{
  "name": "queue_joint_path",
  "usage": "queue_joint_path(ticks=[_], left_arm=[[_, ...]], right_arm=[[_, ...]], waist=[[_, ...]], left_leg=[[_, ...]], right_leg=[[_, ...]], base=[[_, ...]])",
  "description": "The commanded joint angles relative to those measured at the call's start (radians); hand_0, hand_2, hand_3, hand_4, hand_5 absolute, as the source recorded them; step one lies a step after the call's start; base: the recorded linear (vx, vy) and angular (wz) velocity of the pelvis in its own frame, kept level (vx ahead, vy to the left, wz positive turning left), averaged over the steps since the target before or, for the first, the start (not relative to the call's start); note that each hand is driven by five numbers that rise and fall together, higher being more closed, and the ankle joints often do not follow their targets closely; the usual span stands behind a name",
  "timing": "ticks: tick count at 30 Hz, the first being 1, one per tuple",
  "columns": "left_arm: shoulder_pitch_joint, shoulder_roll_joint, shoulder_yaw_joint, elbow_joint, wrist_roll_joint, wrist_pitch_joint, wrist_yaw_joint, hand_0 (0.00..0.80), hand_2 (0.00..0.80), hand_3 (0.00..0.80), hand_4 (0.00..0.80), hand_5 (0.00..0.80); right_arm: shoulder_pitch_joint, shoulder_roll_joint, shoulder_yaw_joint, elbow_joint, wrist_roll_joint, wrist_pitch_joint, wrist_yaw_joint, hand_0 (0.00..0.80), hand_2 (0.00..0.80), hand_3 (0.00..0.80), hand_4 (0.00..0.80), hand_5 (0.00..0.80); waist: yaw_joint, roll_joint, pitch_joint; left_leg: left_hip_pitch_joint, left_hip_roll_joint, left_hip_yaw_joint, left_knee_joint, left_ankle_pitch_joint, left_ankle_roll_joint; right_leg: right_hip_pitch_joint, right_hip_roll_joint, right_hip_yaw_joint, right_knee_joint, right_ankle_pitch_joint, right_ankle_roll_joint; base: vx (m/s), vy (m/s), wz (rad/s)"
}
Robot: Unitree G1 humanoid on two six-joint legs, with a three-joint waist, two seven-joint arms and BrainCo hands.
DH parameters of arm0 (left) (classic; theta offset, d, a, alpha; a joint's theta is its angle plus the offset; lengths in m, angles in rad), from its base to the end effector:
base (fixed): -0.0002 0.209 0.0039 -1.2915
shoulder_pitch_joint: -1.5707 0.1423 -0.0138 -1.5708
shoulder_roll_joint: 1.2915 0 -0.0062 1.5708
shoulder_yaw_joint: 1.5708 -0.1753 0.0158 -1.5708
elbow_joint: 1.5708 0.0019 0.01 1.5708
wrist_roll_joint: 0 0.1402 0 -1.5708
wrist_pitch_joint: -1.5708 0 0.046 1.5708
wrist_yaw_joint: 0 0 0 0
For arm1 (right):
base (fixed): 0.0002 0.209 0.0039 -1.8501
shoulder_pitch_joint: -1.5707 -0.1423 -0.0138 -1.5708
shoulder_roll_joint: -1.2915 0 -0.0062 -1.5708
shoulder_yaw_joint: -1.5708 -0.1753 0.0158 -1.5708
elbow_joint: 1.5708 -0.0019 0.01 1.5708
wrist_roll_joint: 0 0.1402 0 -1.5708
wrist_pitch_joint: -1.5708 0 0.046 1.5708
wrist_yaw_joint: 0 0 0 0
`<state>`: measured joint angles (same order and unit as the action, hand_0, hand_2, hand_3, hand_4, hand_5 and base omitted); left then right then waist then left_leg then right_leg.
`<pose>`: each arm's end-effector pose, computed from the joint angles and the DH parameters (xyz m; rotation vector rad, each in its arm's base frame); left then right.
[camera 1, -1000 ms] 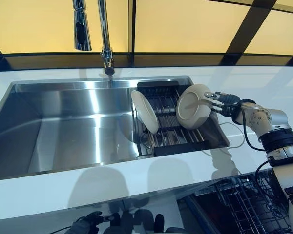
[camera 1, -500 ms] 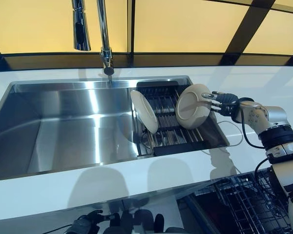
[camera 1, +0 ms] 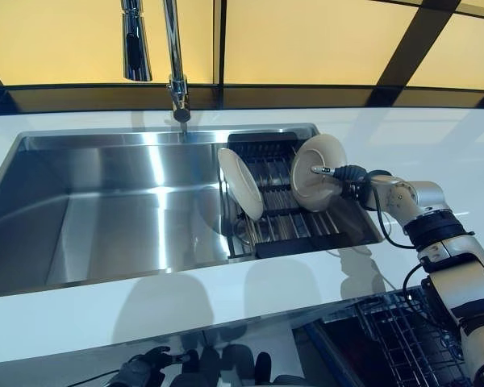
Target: Take plates into dishwasher
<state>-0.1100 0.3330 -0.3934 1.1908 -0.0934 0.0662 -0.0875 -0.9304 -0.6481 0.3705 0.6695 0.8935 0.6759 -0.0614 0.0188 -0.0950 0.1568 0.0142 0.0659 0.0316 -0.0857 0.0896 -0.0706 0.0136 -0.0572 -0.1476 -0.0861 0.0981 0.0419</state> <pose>0.1116 0.2342 -0.0959 0.4146 1.2046 -0.1519 0.3339 -0.2137 0.1699 0.0421 0.5189 0.0645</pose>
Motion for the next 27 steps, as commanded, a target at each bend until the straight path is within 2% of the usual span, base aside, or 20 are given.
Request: queue_joint_path(ticks=[1, 8, 9, 10, 11, 12, 26, 27], left_arm=[[-0.076, 0.019, -0.051, 0.026, -0.003, -0.002, 0.003, 0.000, 0.000, 0.000, 0.000, 0.000], [-0.077, 0.018, -0.053, 0.028, -0.006, -0.002, 0.003, 0.000, 0.000, 0.000, 0.000, 0.000], [-0.077, 0.017, -0.055, 0.027, -0.009, -0.002, 0.003, 0.000, 0.000, 0.000, 0.000, 0.000], [-0.076, 0.017, -0.056, 0.027, -0.011, -0.004, 0.004, 0.000, 0.000, 0.000, 0.000, 0.000], [-0.075, 0.017, -0.058, 0.025, -0.014, -0.006, 0.005, 0.000, 0.000, 0.000, 0.000, 0.000], [-0.077, 0.016, -0.060, 0.024, -0.017, -0.005, 0.005, 0.000, 0.000, 0.000, 0.000, 0.000], [-0.083, 0.014, -0.073, 0.019, -0.033, -0.002, 0.008, 0.000, 0.000, 0.000, 0.000, 0.000], [-0.079, 0.013, -0.074, 0.018, -0.031, -0.005, 0.009, 0.000, 0.000, 0.000, 0.000, 0.000]], right_arm=[[-0.116, -0.018, 0.038, 0.001, 0.009, -0.016, -0.007, 0.000, 0.000, 0.000, 0.000, 0.000], [-0.125, -0.015, 0.034, 0.008, 0.015, -0.030, -0.050, 0.000, 0.000, 0.000, 0.000, 0.000], [-0.125, -0.014, 0.031, 0.007, 0.012, -0.047, -0.076, 0.082, 0.082, 0.082, 0.082, 0.082], [-0.128, -0.013, 0.027, 0.008, 0.003, -0.059, -0.089, 0.480, 0.480, 0.480, 0.480, 0.480], [-0.131, -0.014, 0.024, 0.007, 0.005, -0.066, -0.104, 0.678, 0.678, 0.678, 0.678, 0.678], [-0.136, -0.014, 0.022, 0.007, 0.000, -0.070, -0.115, 0.800, 0.800, 0.800, 0.800, 0.800], [-0.171, -0.018, 0.011, -0.013, -0.050, -0.148, -0.218, 0.800, 0.800, 0.800, 0.800, 0.800], [-0.173, -0.021, 0.010, -0.014, -0.065, -0.172, -0.228, 0.800, 0.800, 0.800, 0.800, 0.800]], waist=[[0.044, -0.038, 0.022], [0.045, -0.038, 0.022], [0.045, -0.038, 0.021], [0.045, -0.037, 0.022], [0.046, -0.036, 0.023], [0.046, -0.036, 0.024], [0.052, -0.030, 0.035], [0.053, -0.030, 0.036]], left_leg=[[0.029, -0.056, 0.051, -0.001, -0.056, 0.064], [0.028, -0.055, 0.052, 0.000, -0.056, 0.065], [0.028, -0.056, 0.051, 0.000, -0.056, 0.065], [0.027, -0.056, 0.051, 0.001, -0.056, 0.065], [0.025, -0.056, 0.050, 0.001, -0.056, 0.065], [0.024, -0.056, 0.050, 0.002, -0.056, 0.065], [0.017, -0.057, 0.041, 0.004, -0.057, 0.066], [0.019, -0.057, 0.039, 0.003, -0.057, 0.066]], right_leg=[[0.007, -0.038, 0.018, 0.042, 0.005, 0.056], [0.007, -0.038, 0.017, 0.044, 0.004, 0.055], [0.006, -0.038, 0.017, 0.044, 0.004, 0.055], [0.005, -0.038, 0.017, 0.045, 0.004, 0.055], [0.004, -0.038, 0.017, 0.046, 0.004, 0.055], [0.002, -0.039, 0.018, 0.047, 0.003, 0.056], [-0.003, -0.039, 0.016, 0.052, 0.001, 0.056], [-0.002, -0.039, 0.015, 0.052, 0.000, 0.056]], base=[[0.000, 0.000, 0.00], [0.000, 0.000, 0.00], [0.000, 0.000, 0.00], [0.000, 0.000, 0.00], [0.000, 0.000, 0.00], [0.000, 0.000, 0.00], [0.000, 0.000, 0.00], [0.000, 0.000, 0.00]])
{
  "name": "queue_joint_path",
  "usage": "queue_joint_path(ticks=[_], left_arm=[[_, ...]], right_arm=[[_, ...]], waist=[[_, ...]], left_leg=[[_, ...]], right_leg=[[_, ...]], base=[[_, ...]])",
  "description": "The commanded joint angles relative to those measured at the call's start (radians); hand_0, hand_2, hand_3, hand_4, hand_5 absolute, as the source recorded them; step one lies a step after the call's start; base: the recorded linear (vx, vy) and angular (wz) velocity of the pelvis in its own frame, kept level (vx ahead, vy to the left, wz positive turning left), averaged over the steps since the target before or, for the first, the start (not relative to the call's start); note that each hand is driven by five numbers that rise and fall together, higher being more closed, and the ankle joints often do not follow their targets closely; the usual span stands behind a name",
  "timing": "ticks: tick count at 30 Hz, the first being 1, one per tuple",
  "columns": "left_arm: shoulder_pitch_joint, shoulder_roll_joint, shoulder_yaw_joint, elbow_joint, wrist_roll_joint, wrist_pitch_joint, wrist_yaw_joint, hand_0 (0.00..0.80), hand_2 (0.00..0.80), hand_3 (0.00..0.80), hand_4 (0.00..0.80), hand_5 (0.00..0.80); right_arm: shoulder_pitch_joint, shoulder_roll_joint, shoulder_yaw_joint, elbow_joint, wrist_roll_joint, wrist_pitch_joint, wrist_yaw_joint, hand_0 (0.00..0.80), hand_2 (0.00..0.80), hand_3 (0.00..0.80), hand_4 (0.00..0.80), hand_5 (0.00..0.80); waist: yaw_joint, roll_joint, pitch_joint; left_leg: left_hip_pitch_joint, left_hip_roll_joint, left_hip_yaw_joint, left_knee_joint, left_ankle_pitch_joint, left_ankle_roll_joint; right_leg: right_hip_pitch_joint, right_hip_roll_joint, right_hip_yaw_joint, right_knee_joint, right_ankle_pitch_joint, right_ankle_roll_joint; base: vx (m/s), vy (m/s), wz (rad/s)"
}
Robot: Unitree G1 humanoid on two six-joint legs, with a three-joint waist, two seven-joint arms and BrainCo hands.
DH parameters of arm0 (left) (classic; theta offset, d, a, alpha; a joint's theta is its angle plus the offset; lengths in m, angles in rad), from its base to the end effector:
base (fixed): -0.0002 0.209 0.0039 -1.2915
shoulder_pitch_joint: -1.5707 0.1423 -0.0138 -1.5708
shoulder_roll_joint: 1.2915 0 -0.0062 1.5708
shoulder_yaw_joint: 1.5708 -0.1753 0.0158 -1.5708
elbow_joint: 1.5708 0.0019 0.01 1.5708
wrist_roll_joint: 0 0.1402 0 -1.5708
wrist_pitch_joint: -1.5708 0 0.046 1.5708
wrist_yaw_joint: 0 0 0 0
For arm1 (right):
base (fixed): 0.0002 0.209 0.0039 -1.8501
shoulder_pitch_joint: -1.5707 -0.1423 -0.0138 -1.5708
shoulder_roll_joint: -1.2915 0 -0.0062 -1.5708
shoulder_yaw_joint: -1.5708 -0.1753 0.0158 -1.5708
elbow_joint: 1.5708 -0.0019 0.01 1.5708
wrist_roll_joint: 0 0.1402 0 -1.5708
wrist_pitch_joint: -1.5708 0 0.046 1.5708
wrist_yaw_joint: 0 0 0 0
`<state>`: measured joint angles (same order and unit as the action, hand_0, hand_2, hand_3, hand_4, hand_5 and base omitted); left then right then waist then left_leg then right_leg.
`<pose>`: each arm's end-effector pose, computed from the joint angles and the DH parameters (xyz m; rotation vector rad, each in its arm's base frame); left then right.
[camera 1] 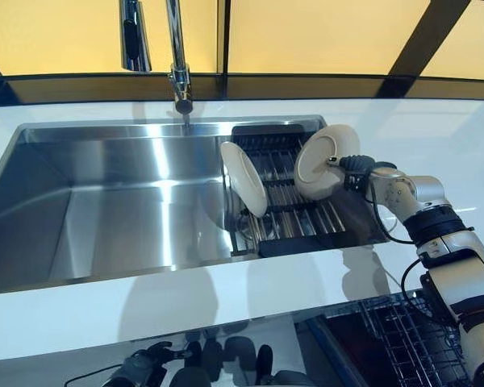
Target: Take plates into dishwasher
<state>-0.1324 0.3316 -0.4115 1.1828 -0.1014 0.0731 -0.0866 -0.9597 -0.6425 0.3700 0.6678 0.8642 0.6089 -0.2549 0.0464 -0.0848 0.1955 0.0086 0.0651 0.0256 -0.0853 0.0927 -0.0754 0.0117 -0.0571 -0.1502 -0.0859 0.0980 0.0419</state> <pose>0.1201 0.2313 -0.0938 0.4226 1.1835 -0.1640 0.3382 -0.2100 0.1816 -0.0203 0.4222 -0.1257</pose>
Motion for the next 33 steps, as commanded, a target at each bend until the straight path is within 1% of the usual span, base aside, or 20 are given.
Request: queue_joint_path(ticks=[1, 4, 5, 7, 14, 20, 21, 25, 28, 29, 33], left_arm=[[-0.054, 0.016, -0.056, 0.025, -0.021, -0.013, 0.007, 0.000, 0.000, 0.000, 0.000, 0.000], [-0.055, 0.014, -0.061, 0.024, -0.022, -0.011, 0.010, 0.000, 0.000, 0.000, 0.000, 0.000], [-0.054, 0.013, -0.062, 0.023, -0.022, -0.013, 0.010, 0.000, 0.000, 0.000, 0.000, 0.000], [-0.052, 0.014, -0.063, 0.023, -0.021, -0.012, 0.009, 0.000, 0.000, 0.000, 0.000, 0.000], [-0.042, 0.011, -0.062, 0.022, -0.009, -0.019, 0.009, 0.000, 0.000, 0.000, 0.000, 0.000], [-0.024, 0.010, -0.046, 0.022, 0.001, -0.024, 0.005, 0.000, 0.000, 0.000, 0.000, 0.000], [-0.020, 0.010, -0.039, 0.023, 0.005, -0.023, 0.001, 0.000, 0.000, 0.000, 0.000, 0.000], [0.013, 0.008, -0.014, 0.018, 0.029, -0.021, -0.002, 0.000, 0.000, 0.000, 0.000, 0.000], [0.026, 0.008, 0.000, 0.021, 0.042, -0.024, -0.005, 0.000, 0.000, 0.000, 0.000, 0.000], [0.030, 0.007, 0.004, 0.023, 0.044, -0.027, -0.004, 0.000, 0.000, 0.000, 0.000, 0.000], [0.039, 0.006, 0.009, 0.027, 0.064, -0.037, -0.003, 0.000, 0.000, 0.000, 0.000, 0.000]], right_arm=[[-0.144, -0.028, 0.008, -0.015, -0.054, -0.117, -0.039, 0.800, 0.800, 0.800, 0.800, 0.800], [-0.154, -0.037, 0.005, -0.036, -0.147, -0.169, -0.055, 0.800, 0.800, 0.800, 0.800, 0.800], [-0.159, -0.043, 0.007, -0.045, -0.179, -0.200, -0.065, 0.800, 0.800, 0.800, 0.800, 0.800], [-0.174, -0.057, 0.006, -0.073, -0.217, -0.219, -0.086, 0.800, 0.800, 0.800, 0.800, 0.800], [-0.179, -0.091, -0.019, -0.189, -0.289, -0.350, -0.177, 0.800, 0.800, 0.800, 0.800, 0.800], [-0.119, -0.146, -0.066, -0.357, -0.425, -0.420, -0.201, 0.800, 0.800, 0.800, 0.800, 0.800], [-0.109, -0.157, -0.076, -0.393, -0.463, -0.417, -0.203, 0.800, 0.800, 0.800, 0.800, 0.800], [-0.049, -0.218, -0.125, -0.513, -0.526, -0.433, -0.197, 0.800, 0.800, 0.800, 0.800, 0.800], [0.008, -0.248, -0.164, -0.575, -0.528, -0.467, -0.210, 0.800, 0.800, 0.800, 0.800, 0.800], [0.057, -0.259, -0.201, -0.603, -0.511, -0.503, -0.214, 0.800, 0.800, 0.800, 0.800, 0.800], [0.212, -0.261, -0.326, -0.673, -0.497, -0.598, -0.230, 0.800, 0.800, 0.800, 0.800, 0.800]], waist=[[0.026, -0.040, -0.003], [0.026, -0.039, -0.003], [0.027, -0.039, -0.003], [0.026, -0.039, -0.005], [0.023, -0.036, -0.009], [0.005, -0.031, -0.020], [0.001, -0.030, -0.024], [-0.016, -0.031, -0.043], [-0.032, -0.031, -0.050], [-0.042, -0.032, -0.050], [-0.072, -0.032, -0.038]], left_leg=[[0.025, -0.056, 0.044, 0.003, -0.061, 0.070], [0.026, -0.057, 0.044, 0.004, -0.062, 0.071], [0.026, -0.057, 0.044, 0.004, -0.063, 0.071], [0.026, -0.056, 0.044, 0.005, -0.064, 0.072], [0.028, -0.059, 0.044, 0.009, -0.071, 0.076], [0.038, -0.064, 0.050, 0.011, -0.080, 0.086], [0.040, -0.065, 0.053, 0.011, -0.081, 0.087], [0.049, -0.069, 0.066, 0.010, -0.089, 0.094], [0.050, -0.071, 0.081, 0.011, -0.093, 0.101], [0.052, -0.073, 0.089, 0.012, -0.096, 0.106], [0.051, -0.086, 0.097, 0.010, -0.102, 0.120]], right_leg=[[0.001, -0.039, 0.017, 0.052, 0.000, 0.056], [0.001, -0.039, 0.017, 0.053, -0.002, 0.056], [0.001, -0.039, 0.017, 0.053, -0.002, 0.057], [0.002, -0.039, 0.018, 0.053, -0.003, 0.058], [0.002, -0.043, 0.021, 0.061, -0.009, 0.061], [0.002, -0.051, 0.033, 0.076, -0.014, 0.070], [0.001, -0.054, 0.033, 0.080, -0.015, 0.073], [-0.001, -0.060, 0.045, 0.085, -0.013, 0.084], [-0.013, -0.067, 0.055, 0.100, -0.011, 0.092], [-0.025, -0.071, 0.062, 0.115, -0.007, 0.098], [-0.068, -0.083, 0.088, 0.147, 0.034, 0.120]], base=[[0.000, 0.000, 0.00], [0.000, 0.000, 0.00], [0.000, 0.000, 0.00], [0.000, 0.000, 0.00], [-0.002, 0.005, 0.00], [0.013, 0.049, 0.00], [0.035, 0.065, -0.01], [0.044, 0.068, -0.03], [0.007, 0.097, -0.08], [-0.025, 0.122, -0.19], [-0.043, 0.121, -0.25]])
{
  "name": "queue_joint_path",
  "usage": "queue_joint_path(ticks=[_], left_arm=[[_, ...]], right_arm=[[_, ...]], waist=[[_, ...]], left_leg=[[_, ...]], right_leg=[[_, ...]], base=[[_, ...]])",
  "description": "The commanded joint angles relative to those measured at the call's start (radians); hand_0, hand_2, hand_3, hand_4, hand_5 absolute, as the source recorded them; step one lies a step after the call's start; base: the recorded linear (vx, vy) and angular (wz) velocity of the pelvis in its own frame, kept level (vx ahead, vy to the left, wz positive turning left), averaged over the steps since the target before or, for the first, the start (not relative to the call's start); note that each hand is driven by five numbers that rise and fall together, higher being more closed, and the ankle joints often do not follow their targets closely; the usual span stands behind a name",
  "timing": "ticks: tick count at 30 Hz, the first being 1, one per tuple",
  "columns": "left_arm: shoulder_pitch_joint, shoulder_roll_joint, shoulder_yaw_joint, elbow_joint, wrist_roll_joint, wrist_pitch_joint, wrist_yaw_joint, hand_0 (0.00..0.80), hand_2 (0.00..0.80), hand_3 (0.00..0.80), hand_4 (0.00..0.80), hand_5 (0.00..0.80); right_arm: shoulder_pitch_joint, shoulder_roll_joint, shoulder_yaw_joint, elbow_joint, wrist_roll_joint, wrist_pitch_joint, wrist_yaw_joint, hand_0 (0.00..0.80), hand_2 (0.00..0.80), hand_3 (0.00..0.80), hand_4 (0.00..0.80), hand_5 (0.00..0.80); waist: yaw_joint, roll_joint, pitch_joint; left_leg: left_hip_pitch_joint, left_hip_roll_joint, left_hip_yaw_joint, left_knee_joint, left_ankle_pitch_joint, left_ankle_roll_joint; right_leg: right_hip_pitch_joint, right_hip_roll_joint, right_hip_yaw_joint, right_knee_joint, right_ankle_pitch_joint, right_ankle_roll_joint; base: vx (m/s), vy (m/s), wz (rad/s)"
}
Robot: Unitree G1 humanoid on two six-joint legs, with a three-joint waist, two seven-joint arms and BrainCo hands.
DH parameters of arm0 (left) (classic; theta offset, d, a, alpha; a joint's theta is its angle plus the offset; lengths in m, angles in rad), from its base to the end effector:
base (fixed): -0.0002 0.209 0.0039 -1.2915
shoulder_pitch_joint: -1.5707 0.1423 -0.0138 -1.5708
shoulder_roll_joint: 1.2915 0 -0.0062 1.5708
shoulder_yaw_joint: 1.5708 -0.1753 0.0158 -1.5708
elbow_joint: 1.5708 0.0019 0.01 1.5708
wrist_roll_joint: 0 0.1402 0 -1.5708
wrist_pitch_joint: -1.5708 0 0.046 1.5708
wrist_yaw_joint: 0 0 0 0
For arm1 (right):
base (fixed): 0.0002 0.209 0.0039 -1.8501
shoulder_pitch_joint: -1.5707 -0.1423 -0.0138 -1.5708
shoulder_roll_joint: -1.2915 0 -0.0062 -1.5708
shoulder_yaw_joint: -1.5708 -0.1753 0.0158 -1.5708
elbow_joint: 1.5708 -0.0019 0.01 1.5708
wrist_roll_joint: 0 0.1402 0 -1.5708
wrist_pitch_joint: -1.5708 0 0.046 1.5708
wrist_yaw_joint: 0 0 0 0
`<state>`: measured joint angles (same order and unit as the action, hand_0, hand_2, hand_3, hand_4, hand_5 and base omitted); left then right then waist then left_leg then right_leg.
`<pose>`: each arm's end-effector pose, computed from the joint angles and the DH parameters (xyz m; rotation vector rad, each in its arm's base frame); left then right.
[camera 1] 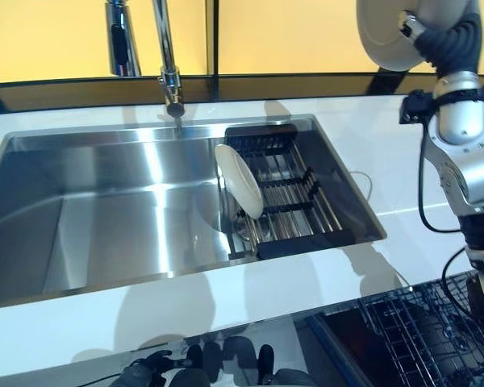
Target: Take plates into dishwasher
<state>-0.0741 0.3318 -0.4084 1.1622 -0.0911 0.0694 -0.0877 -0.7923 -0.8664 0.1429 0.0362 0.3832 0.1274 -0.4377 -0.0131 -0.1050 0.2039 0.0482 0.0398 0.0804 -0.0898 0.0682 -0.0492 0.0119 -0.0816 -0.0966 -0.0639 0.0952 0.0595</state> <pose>0.1027 0.2314 -0.0987 0.4153 1.2184 -0.1743 0.2794 -0.2216 0.2805 -0.3759 -0.6614 -0.3303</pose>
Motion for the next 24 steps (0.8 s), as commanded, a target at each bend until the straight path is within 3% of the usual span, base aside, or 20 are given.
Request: queue_joint_path(ticks=[1, 7, 11, 17, 19, 24], left_arm=[[-0.018, 0.006, 0.004, 0.047, 0.062, -0.028, -0.004, 0.000, 0.000, 0.000, 0.000, 0.000], [-0.022, 0.017, 0.003, 0.041, 0.089, -0.012, 0.004, 0.000, 0.000, 0.000, 0.000, 0.000], [-0.034, 0.040, 0.030, 0.044, 0.079, -0.004, 0.007, 0.000, 0.000, 0.000, 0.000, 0.000], [-0.040, 0.049, 0.046, 0.068, 0.066, -0.041, 0.027, 0.000, 0.000, 0.000, 0.000, 0.000], [-0.041, 0.049, 0.047, 0.074, 0.052, -0.055, 0.036, 0.000, 0.000, 0.000, 0.000, 0.000], [-0.038, 0.049, 0.062, 0.063, 0.039, -0.055, 0.035, 0.000, 0.000, 0.000, 0.000, 0.000]], right_arm=[[0.077, -0.034, -0.124, -0.057, -0.017, -0.129, -0.051, 0.800, 0.800, 0.800, 0.800, 0.800], [0.242, -0.007, -0.239, -0.160, -0.034, -0.189, -0.060, 0.800, 0.800, 0.800, 0.800, 0.800], [0.342, -0.011, -0.291, -0.218, -0.019, -0.225, 0.000, 0.800, 0.800, 0.800, 0.800, 0.800], [0.462, 0.000, -0.331, -0.256, 0.016, -0.275, 0.058, 0.800, 0.800, 0.800, 0.800, 0.800], [0.492, 0.012, -0.337, -0.257, 0.009, -0.295, 0.067, 0.800, 0.800, 0.800, 0.800, 0.800], [0.538, 0.034, -0.342, -0.248, 0.001, -0.289, 0.073, 0.800, 0.800, 0.800, 0.800, 0.800]], waist=[[-0.019, -0.013, -0.042], [-0.065, -0.020, -0.012], [-0.083, -0.017, -0.005], [-0.088, -0.014, -0.024], [-0.089, -0.018, -0.036], [-0.089, -0.028, -0.053]], left_leg=[[0.011, -0.063, 0.044, 0.013, -0.079, 0.094], [0.026, -0.064, 0.090, 0.004, -0.096, 0.092], [0.028, -0.044, 0.146, 0.004, -0.090, 0.096], [0.001, -0.018, 0.204, 0.014, -0.079, 0.105], [-0.003, -0.013, 0.220, 0.017, -0.081, 0.103], [0.002, 0.002, 0.235, 0.013, -0.077, 0.088]], right_leg=[[-0.079, -0.062, 0.038, 0.127, 0.053, 0.106], [-0.159, -0.078, 0.032, 0.118, 0.155, 0.130], [-0.177, -0.104, -0.005, 0.175, 0.165, 0.131], [-0.115, -0.116, -0.020, 0.214, 0.094, 0.109], [-0.068, -0.105, -0.027, 0.174, 0.040, 0.107], [-0.040, -0.077, -0.034, 0.103, 0.015, 0.109]], base=[[-0.059, 0.118, -0.37], [-0.052, 0.074, -0.46], [-0.089, 0.028, -0.52], [-0.120, -0.054, -0.30], [-0.097, -0.154, -0.88], [-0.038, -0.206, -0.68]])
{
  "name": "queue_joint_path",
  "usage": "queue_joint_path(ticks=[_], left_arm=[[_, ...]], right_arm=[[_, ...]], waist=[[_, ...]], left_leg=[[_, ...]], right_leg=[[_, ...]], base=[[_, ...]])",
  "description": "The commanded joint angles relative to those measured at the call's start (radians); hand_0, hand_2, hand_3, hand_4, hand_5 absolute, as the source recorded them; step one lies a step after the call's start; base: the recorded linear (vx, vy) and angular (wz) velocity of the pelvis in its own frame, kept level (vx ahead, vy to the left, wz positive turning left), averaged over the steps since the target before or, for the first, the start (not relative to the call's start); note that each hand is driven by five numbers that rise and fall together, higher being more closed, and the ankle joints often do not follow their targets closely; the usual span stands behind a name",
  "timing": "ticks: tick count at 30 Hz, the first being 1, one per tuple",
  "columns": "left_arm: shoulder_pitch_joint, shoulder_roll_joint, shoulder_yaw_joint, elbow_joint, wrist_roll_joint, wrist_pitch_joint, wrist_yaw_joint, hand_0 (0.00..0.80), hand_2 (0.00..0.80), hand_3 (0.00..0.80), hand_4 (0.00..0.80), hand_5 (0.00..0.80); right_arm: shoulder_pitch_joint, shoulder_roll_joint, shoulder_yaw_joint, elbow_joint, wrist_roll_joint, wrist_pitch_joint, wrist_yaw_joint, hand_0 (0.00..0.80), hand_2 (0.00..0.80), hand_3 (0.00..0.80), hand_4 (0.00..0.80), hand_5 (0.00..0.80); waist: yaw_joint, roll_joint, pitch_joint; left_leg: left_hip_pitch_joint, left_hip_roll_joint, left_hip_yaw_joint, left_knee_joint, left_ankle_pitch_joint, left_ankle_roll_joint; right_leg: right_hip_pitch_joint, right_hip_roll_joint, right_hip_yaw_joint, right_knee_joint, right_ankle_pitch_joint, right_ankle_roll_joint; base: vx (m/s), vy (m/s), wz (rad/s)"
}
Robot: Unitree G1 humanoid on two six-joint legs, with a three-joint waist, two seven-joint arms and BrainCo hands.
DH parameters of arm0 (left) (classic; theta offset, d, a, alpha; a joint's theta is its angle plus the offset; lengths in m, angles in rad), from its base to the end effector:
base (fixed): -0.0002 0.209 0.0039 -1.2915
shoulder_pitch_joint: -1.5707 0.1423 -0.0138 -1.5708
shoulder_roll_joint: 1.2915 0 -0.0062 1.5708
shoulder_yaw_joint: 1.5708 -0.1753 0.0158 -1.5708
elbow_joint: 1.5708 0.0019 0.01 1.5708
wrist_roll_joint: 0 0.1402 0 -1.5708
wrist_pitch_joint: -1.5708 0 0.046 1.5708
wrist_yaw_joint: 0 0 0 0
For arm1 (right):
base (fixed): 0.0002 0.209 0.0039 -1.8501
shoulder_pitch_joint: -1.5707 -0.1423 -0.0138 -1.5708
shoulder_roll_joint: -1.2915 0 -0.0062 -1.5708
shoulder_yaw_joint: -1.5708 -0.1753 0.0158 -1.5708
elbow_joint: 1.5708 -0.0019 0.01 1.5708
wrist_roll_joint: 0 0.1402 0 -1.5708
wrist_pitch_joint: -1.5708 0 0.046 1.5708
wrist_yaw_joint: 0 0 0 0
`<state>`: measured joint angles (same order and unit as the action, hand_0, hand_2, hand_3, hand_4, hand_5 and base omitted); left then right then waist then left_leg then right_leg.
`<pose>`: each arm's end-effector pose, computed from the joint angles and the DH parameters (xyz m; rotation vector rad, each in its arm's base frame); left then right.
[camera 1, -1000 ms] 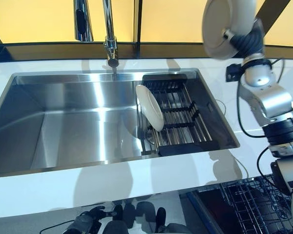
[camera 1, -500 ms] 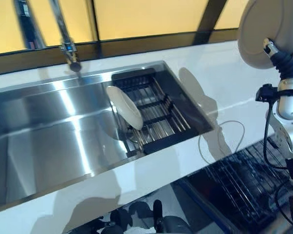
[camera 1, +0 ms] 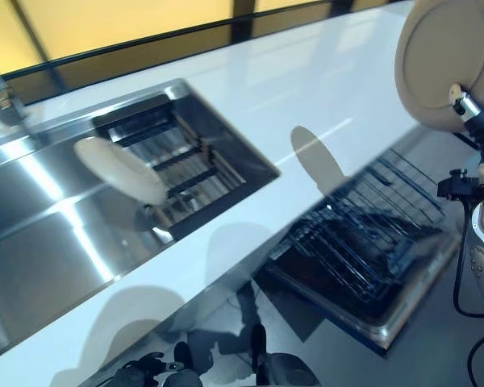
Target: Take plates into dishwasher
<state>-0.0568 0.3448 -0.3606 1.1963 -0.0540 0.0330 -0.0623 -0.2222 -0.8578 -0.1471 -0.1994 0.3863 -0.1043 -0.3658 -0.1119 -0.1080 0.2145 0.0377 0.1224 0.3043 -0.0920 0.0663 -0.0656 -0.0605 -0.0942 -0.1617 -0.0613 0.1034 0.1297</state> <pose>0.0938 0.2417 -0.0988 0.4429 1.2226 -0.1223 0.2205 -0.2623 0.2146 -0.3660 -0.6561 -0.3185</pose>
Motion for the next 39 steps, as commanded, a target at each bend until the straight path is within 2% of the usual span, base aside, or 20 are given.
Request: queue_joint_path(ticks=[1, 4, 10, 18, 26, 39], left_arm=[[-0.051, 0.034, 0.015, 0.028, 0.004, -0.020, 0.003, 0.000, 0.000, 0.000, 0.000, 0.000], [-0.031, 0.017, 0.015, 0.026, 0.014, -0.035, -0.006, 0.000, 0.000, 0.000, 0.000, 0.000], [-0.009, -0.008, 0.017, 0.002, 0.031, -0.032, 0.012, 0.000, 0.000, 0.000, 0.000, 0.000], [-0.017, 0.013, 0.038, 0.000, 0.042, -0.025, 0.012, 0.000, 0.000, 0.000, 0.000, 0.000], [-0.043, 0.034, 0.035, -0.024, 0.040, -0.027, 0.004, 0.000, 0.000, 0.000, 0.000, 0.000], [-0.070, 0.049, 0.007, -0.094, 0.075, 0.008, -0.013, 0.000, 0.000, 0.000, 0.000, 0.000]], right_arm=[[-0.017, 0.028, -0.055, -0.010, -0.007, -0.049, 0.011, 0.800, 0.800, 0.800, 0.800, 0.800], [0.038, 0.033, -0.073, -0.008, -0.018, -0.028, 0.056, 0.800, 0.800, 0.800, 0.800, 0.800], [0.146, 0.059, -0.106, 0.025, -0.040, -0.036, 0.127, 0.800, 0.800, 0.800, 0.800, 0.800], [0.221, 0.017, -0.125, 0.066, -0.198, 0.008, 0.203, 0.800, 0.800, 0.800, 0.800, 0.800], [0.210, -0.052, -0.053, 0.134, -0.287, 0.096, 0.281, 0.800, 0.800, 0.800, 0.800, 0.800], [0.169, -0.050, 0.055, 0.257, -0.400, 0.125, 0.353, 0.800, 0.800, 0.800, 0.800, 0.800]], waist=[[0.005, -0.024, -0.068], [-0.009, -0.017, -0.077], [-0.027, -0.009, -0.080], [-0.047, 0.000, -0.067], [-0.041, 0.003, -0.031], [-0.011, 0.015, 0.005]], left_leg=[[0.019, -0.075, 0.009, 0.012, -0.073, 0.100], [0.031, -0.064, 0.008, 0.005, -0.070, 0.089], [0.026, -0.051, 0.017, 0.005, -0.061, 0.072], [0.012, -0.036, 0.016, 0.005, -0.043, 0.051], [-0.011, -0.022, 0.006, 0.005, -0.021, 0.039], [-0.026, -0.017, -0.023, 0.005, -0.003, 0.022]], right_leg=[[0.037, -0.054, 0.035, 0.090, -0.003, 0.037], [0.047, -0.037, 0.043, 0.069, -0.014, 0.026], [0.050, -0.012, 0.051, 0.044, -0.017, 0.009], [0.042, 0.005, 0.052, 0.037, -0.023, -0.008], [0.026, 0.014, 0.034, 0.058, -0.040, -0.021], [0.031, 0.016, 0.008, 0.053, -0.042, -0.032]], base=[[0.018, -0.137, -0.16], [0.029, -0.185, 0.00], [-0.017, -0.132, 0.04], [-0.027, -0.088, 0.04], [-0.043, -0.067, 0.07], [-0.015, -0.058, 0.06]])
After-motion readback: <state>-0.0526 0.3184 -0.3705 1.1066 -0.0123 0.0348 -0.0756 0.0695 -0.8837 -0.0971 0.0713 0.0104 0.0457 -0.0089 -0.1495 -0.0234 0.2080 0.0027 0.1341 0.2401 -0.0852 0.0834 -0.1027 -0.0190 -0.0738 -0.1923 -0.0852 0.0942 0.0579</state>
